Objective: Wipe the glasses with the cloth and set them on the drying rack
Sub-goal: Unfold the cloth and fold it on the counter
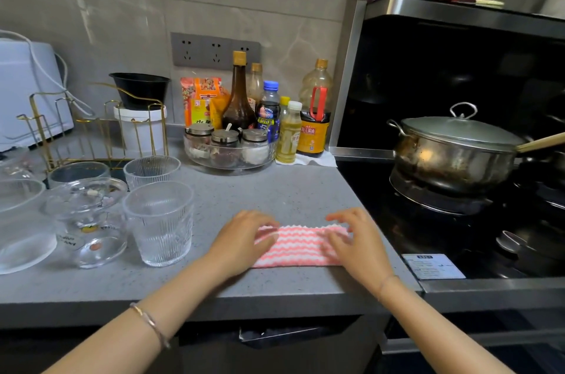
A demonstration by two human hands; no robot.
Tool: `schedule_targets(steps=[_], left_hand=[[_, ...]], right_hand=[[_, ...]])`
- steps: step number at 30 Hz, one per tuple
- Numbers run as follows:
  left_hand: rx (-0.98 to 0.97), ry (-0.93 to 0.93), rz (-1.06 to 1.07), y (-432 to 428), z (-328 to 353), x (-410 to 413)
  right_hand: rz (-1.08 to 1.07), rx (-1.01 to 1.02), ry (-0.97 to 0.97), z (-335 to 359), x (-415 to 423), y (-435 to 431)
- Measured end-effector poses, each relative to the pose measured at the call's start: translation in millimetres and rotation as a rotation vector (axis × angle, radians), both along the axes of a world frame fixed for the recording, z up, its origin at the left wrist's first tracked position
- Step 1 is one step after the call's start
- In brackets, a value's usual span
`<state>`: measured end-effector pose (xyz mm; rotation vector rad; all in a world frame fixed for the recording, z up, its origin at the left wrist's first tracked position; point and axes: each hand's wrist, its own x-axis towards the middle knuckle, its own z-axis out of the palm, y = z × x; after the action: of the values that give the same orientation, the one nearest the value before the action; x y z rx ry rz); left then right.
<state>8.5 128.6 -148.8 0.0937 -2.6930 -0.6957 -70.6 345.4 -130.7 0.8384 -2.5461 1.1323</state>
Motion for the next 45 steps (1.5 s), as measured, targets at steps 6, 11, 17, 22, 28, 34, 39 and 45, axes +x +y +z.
schedule_targets(steps=[6,11,17,22,28,34,39,45], left_hand=[[-0.089,-0.084,-0.071,-1.8,1.9,11.8],[-0.148,-0.143,-0.103,2.0,8.9,40.0],[-0.188,-0.225,-0.185,-0.4,21.0,64.8],[-0.208,-0.246,-0.234,1.1,24.4,73.2],[-0.155,-0.093,-0.319,4.0,18.3,64.9],[0.453,-0.034,-0.316,10.2,16.0,42.1],[0.703,-0.029,-0.158,28.2,31.9,0.5],[0.623,-0.166,-0.048,29.9,36.9,-38.8]], right_hand=[[0.514,0.174,0.042,-5.8,44.9,-23.4],[0.496,0.183,0.119,-12.0,47.8,-6.6],[0.482,0.274,0.373,-28.6,63.5,-1.9],[0.387,0.063,0.425,-33.7,69.5,-9.6],[0.347,-0.294,-0.201,-10.4,76.1,-0.3],[0.18,-0.594,-0.512,1.4,67.6,8.1],[0.043,-0.713,-0.652,11.1,40.6,-0.9],[-0.073,-0.587,-0.743,15.2,9.0,-0.8]])
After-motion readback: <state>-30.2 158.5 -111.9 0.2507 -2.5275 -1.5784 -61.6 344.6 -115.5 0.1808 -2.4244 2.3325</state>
